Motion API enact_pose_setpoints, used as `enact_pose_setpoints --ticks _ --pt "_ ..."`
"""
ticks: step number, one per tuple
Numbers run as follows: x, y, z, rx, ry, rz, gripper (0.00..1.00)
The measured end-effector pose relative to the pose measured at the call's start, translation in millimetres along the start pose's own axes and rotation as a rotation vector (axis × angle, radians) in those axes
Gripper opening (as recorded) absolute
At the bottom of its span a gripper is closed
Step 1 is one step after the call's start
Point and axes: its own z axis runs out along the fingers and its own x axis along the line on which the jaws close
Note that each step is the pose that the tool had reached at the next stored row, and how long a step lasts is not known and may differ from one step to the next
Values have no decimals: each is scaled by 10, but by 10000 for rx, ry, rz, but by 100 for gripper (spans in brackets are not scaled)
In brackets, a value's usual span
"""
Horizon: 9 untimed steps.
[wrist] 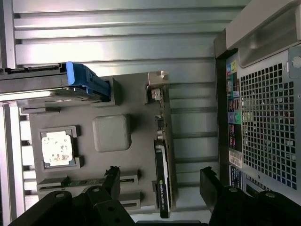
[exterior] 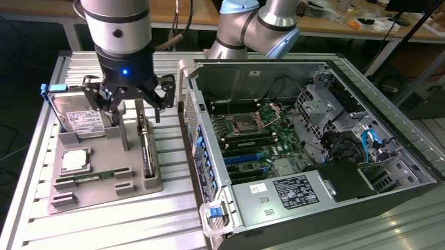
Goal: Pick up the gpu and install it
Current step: 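Pick up the gpu and move the gpu toward the slot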
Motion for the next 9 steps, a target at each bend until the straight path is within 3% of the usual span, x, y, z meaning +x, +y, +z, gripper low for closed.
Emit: enact_pose_setpoints --ticks 9 --pt "4 -7 165 -1 -1 0 78"
